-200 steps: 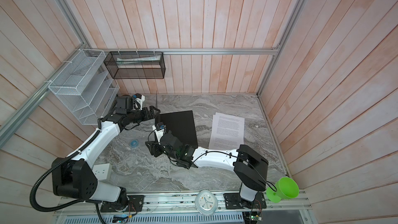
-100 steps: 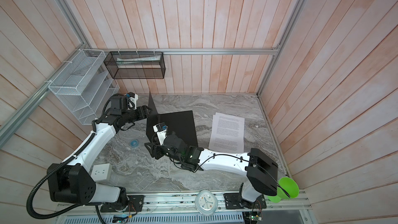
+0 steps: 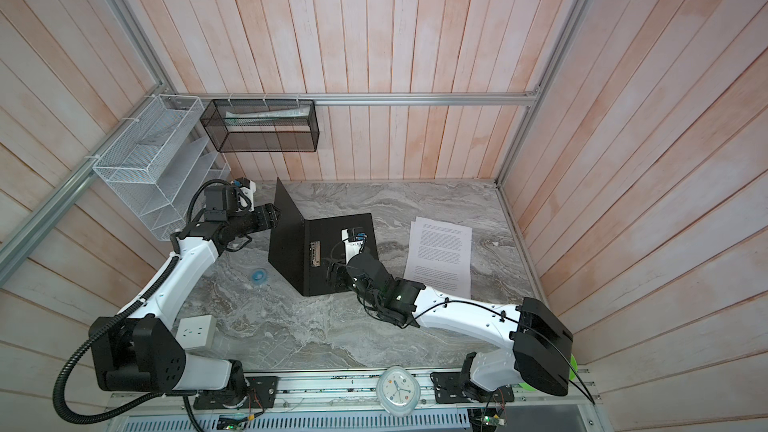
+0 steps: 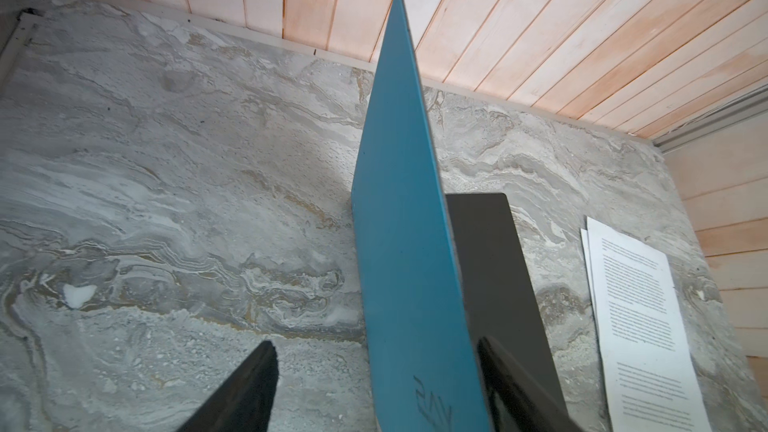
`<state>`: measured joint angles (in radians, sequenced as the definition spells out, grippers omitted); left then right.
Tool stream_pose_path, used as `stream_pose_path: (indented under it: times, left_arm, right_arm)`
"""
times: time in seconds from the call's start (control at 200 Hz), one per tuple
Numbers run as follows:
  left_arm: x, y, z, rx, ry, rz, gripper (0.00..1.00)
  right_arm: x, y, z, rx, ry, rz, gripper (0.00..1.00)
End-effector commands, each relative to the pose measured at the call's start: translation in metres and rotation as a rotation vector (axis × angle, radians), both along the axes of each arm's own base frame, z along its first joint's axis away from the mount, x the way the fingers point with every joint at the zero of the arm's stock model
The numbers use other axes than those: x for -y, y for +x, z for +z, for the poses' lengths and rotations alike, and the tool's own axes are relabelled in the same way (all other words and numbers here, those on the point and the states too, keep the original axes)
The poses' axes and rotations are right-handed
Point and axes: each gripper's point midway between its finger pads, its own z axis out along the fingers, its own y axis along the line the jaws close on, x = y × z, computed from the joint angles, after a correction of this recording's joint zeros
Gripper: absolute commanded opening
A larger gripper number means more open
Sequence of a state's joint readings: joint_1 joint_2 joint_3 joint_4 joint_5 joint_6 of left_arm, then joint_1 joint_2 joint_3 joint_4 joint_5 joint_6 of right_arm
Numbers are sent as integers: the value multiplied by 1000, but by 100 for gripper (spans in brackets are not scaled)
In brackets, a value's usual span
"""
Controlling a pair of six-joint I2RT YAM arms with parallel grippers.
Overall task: Put the files into the folder
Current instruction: 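Lower the opened cover flat onto the table with the left gripper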
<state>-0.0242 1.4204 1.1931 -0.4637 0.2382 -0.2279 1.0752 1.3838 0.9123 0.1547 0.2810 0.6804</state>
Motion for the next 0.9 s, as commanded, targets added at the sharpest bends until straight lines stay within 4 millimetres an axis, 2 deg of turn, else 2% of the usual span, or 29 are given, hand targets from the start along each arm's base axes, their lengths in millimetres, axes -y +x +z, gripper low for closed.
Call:
stream_pose_path:
  times: [0.0, 0.12, 0.26, 0.415, 0.56, 0.895]
  left_arm:
    - [4, 1, -10, -10, 25, -66, 78]
    - [8, 3, -31, -84, 24, -101, 77]
    - [11, 5, -52, -142, 2, -110, 72]
    - [5, 13, -48, -116, 30, -88, 70]
    - [-1, 16, -41, -102, 46, -88, 70]
    - [-5, 22, -59, -125, -20, -137, 73]
  right_arm:
    - [30, 13, -46, -123, -117, -95, 62]
    - [48, 26, -66, -193, -149, -129, 62]
    - [63, 32, -85, -250, -184, -156, 62]
    - [70, 35, -104, -300, -221, -166, 62]
    - [69, 40, -121, -342, -265, -152, 62]
    - [66, 55, -157, -423, -386, -143, 61]
